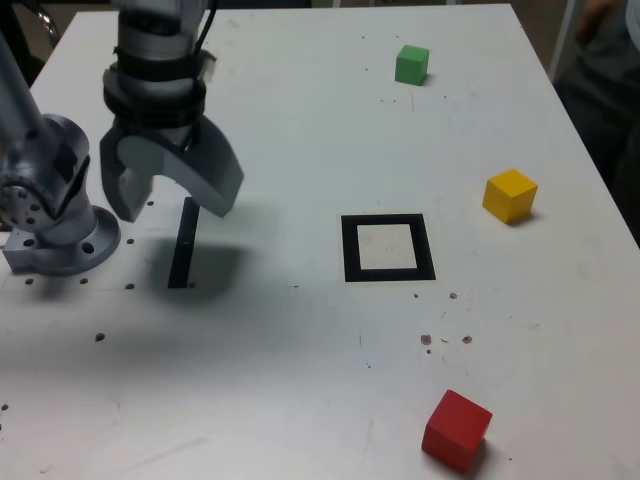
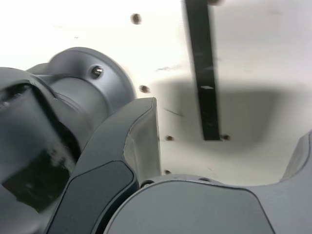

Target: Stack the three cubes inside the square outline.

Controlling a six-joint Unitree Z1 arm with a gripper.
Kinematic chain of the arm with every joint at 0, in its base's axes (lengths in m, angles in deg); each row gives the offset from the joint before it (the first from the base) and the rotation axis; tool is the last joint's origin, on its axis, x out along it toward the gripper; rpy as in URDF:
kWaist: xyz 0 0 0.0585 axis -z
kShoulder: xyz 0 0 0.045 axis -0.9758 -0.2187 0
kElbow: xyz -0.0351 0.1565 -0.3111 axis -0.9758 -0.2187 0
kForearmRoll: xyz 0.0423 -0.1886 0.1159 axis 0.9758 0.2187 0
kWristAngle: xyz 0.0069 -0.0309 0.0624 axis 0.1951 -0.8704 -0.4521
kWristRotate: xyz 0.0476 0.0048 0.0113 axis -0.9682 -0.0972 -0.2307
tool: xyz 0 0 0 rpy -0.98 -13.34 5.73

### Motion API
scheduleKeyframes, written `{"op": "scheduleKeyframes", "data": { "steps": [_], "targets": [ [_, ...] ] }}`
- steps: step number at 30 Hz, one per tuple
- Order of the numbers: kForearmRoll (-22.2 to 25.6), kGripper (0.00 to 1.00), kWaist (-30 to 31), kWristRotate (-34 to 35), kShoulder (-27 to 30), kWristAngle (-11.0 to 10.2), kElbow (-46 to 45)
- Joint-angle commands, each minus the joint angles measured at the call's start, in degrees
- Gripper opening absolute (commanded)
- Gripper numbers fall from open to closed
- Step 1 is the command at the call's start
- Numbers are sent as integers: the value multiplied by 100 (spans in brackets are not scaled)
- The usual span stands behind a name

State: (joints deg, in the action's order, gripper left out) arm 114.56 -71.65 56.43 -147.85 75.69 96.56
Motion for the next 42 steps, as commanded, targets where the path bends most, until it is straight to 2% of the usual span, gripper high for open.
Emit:
{"op": "scheduleKeyframes", "data": {
  "steps": [1, 9, 25, 34, 42],
  "targets": [
    [139, 98, 217, 117, -36, 7, 230],
    [584, 97, 1045, 504, -470, -12, 1230],
    [1617, 96, 2654, 1112, -2024, -273, 3830],
    [2225, 96, 3076, 1187, -2994, -393, 5381],
    [2330, 96, 3282, 1029, -4070, -568, 6691]
  ]
}}
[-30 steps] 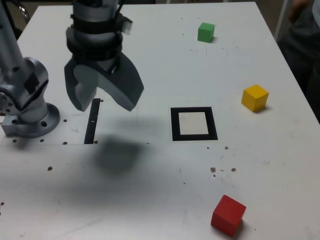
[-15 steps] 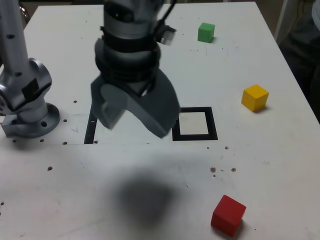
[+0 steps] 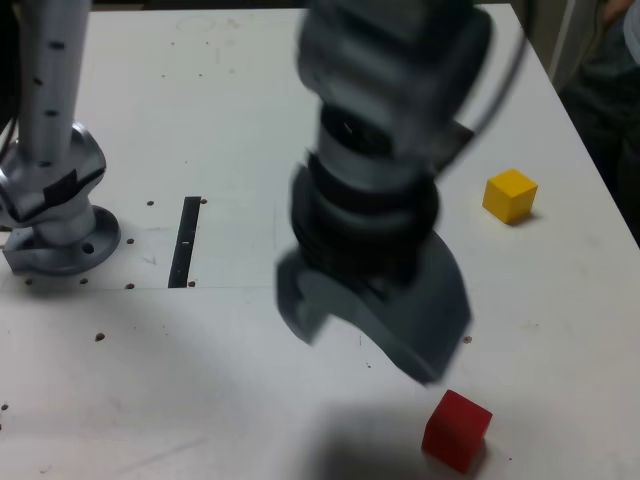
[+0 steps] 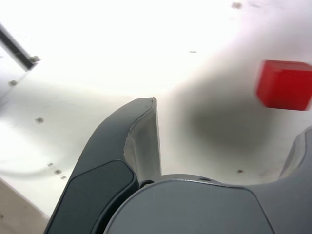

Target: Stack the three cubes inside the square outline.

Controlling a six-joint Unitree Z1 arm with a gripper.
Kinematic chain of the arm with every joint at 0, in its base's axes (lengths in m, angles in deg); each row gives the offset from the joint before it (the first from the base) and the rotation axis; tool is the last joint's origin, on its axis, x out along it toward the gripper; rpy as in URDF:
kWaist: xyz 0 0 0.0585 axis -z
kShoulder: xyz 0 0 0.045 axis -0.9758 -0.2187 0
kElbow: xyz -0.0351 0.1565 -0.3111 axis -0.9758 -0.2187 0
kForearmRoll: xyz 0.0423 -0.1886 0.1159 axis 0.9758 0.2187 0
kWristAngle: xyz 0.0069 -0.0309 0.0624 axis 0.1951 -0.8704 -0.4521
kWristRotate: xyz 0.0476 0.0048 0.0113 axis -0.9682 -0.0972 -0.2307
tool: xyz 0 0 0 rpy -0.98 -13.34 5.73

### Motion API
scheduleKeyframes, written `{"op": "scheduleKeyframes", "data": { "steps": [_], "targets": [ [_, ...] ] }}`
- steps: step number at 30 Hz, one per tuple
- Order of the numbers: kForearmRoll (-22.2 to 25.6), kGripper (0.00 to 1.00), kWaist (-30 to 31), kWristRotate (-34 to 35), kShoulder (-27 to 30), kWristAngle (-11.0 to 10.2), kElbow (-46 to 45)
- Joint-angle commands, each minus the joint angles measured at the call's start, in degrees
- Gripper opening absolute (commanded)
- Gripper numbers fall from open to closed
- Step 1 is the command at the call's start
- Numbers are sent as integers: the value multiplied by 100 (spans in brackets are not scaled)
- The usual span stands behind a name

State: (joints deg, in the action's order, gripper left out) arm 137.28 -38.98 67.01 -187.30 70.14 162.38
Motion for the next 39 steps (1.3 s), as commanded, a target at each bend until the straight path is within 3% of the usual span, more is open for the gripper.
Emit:
{"op": "scheduleKeyframes", "data": {
  "steps": [1, 12, 29, 39],
  "targets": [
    [64, 96, 27, -51, -247, -22, 240],
    [68, 94, 46, -214, -1049, -53, 837],
    [-27, 84, 10, -550, -1698, -165, 1265],
    [6, 56, -4, -575, -1721, -195, 1313]
  ]
}}
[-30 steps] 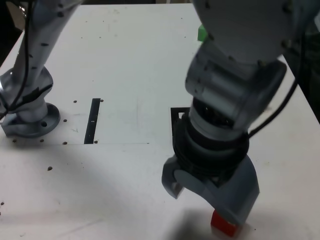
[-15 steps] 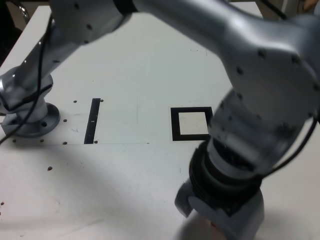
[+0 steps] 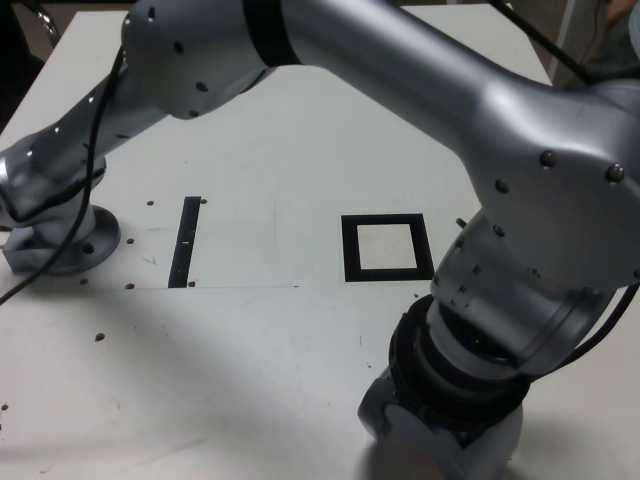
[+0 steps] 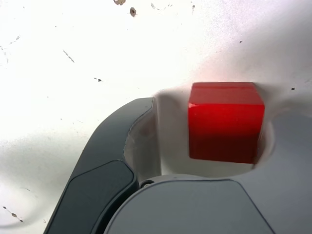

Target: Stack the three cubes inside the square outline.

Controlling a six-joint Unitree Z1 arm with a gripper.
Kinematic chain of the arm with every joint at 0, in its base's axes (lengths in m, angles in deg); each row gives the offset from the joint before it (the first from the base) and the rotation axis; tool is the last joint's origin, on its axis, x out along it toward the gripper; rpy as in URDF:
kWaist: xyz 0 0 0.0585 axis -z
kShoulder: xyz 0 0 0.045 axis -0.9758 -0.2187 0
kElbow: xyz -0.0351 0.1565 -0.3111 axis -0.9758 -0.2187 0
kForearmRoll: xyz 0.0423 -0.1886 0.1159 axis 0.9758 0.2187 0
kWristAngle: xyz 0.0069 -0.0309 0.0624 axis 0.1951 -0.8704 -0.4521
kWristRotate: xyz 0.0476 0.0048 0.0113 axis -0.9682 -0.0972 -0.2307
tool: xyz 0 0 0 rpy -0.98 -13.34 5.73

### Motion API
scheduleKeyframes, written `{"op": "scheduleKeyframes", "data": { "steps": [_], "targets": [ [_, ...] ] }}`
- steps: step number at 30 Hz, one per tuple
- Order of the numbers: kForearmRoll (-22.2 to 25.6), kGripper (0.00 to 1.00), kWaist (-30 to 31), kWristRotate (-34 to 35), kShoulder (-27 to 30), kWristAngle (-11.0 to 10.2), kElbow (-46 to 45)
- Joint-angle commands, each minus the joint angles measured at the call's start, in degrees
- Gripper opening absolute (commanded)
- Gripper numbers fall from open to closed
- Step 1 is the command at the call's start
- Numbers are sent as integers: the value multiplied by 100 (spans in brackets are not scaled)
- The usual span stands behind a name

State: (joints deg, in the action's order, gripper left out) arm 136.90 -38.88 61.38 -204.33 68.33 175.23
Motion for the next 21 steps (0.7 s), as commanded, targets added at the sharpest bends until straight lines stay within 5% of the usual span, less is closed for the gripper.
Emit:
{"op": "scheduleKeyframes", "data": {
  "steps": [1, 21],
  "targets": [
    [42, 54, -16, -17, -19, -16, 34],
    [12, 26, -88, -75, 22, -81, -10]
  ]
}}
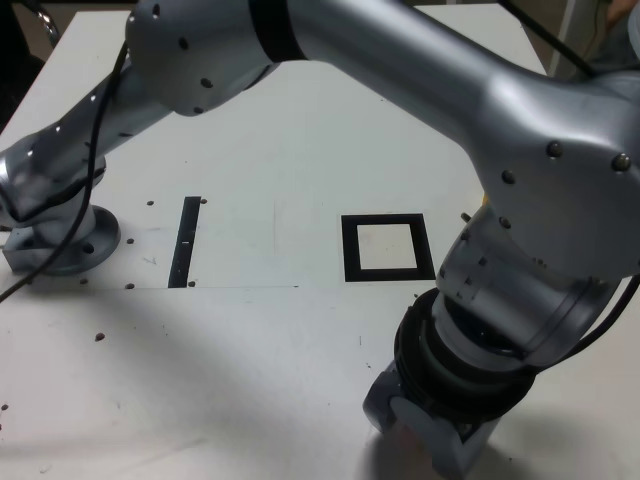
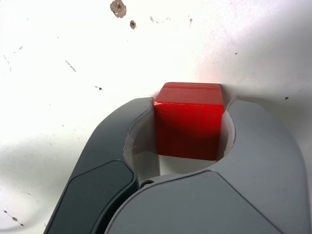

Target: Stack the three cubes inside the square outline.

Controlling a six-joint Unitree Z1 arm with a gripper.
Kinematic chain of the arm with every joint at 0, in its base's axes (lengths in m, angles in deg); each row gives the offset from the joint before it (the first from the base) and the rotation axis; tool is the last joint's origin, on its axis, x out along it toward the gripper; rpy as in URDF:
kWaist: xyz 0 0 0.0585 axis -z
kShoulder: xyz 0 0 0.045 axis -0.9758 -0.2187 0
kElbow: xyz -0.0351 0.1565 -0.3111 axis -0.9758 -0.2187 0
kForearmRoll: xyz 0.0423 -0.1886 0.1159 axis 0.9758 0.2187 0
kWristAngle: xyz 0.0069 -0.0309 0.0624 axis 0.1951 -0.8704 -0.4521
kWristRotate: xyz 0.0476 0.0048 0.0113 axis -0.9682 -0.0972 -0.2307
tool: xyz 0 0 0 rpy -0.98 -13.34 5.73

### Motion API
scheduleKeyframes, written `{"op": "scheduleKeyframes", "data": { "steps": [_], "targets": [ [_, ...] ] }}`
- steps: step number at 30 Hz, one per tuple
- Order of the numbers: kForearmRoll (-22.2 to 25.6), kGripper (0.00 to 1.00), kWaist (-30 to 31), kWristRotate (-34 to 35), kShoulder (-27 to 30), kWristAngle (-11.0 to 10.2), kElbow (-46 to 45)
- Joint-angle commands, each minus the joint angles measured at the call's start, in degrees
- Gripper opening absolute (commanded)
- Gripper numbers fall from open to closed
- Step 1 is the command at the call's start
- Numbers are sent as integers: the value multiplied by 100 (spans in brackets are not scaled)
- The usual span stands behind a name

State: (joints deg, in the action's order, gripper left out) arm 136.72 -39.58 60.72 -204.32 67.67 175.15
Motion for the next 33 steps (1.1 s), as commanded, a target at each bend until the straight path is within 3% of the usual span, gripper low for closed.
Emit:
{"op": "scheduleKeyframes", "data": {
  "steps": [1, 9, 21, 33],
  "targets": [
    [31, 24, -20, -9, 28, -26, -8],
    [127, 16, -47, 71, 328, -6, -268],
    [29, 16, -711, 514, 1686, -115, -1814],
    [-986, 16, -1668, 843, 2467, -103, -3592]
  ]
}}
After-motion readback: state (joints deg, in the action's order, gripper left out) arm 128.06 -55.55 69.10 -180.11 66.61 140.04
